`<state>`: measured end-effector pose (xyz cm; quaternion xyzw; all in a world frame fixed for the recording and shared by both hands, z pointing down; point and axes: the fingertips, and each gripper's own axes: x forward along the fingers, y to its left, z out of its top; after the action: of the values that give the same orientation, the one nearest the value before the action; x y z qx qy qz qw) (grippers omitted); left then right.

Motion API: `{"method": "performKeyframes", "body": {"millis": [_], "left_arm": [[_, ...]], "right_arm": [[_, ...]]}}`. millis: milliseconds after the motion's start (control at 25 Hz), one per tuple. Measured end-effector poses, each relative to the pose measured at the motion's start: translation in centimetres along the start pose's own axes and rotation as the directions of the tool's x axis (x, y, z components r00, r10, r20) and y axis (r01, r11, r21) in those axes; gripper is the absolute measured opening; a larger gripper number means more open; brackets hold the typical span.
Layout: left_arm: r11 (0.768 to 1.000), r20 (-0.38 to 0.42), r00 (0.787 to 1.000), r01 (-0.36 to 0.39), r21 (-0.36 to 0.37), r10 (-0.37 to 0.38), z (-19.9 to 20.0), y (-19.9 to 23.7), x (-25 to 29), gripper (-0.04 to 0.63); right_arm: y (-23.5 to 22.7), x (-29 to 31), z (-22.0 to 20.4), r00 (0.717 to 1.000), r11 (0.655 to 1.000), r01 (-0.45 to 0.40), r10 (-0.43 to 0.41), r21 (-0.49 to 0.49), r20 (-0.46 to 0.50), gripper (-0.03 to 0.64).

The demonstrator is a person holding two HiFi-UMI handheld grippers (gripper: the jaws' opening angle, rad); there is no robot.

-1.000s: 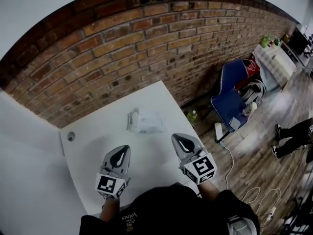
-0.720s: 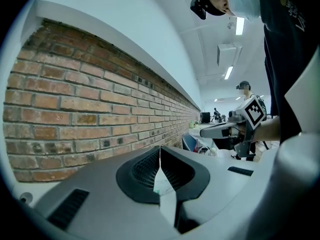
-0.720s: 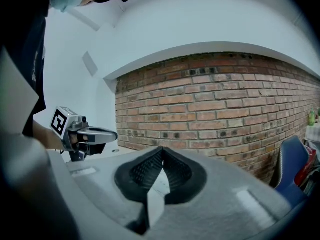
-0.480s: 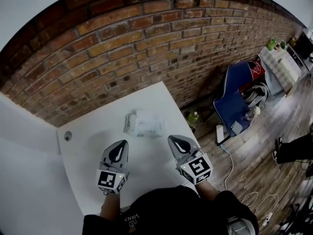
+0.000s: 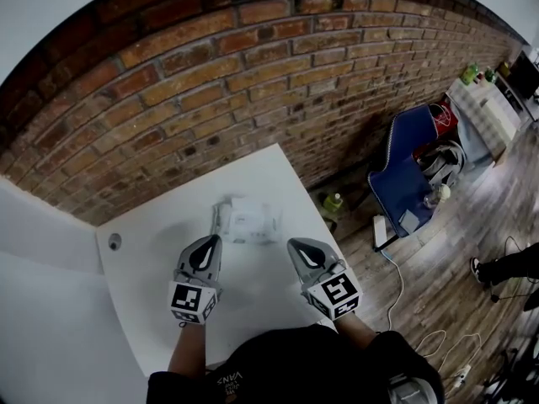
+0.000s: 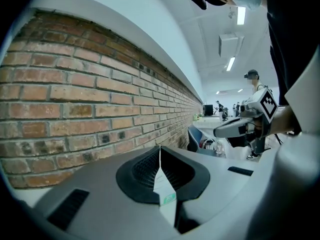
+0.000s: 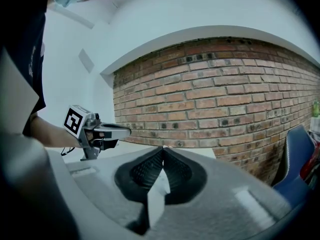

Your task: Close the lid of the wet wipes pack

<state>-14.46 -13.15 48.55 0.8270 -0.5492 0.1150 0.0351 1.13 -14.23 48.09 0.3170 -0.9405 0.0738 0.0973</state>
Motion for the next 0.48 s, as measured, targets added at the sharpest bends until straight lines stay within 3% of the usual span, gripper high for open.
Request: {"method": "performKeyframes", "body": {"millis": [280, 480], "left_arm": [[0.999, -0.061, 0.998, 0.021, 0.034, -0.019, -1.8, 0.9, 3.3, 0.000], [1.000, -0.103, 0.995, 0.014, 0.010, -0.013, -3.6, 1.8, 5.4, 0.000]], "right_arm": [[-0.6, 1.7, -1.5, 1.000, 1.000, -0.008, 0.009, 0.023, -0.025, -0.002], [-0.5, 2.7, -2.4, 0.999, 0.999, -0.022, 0.024, 0.036, -0.041, -0.002]]}}
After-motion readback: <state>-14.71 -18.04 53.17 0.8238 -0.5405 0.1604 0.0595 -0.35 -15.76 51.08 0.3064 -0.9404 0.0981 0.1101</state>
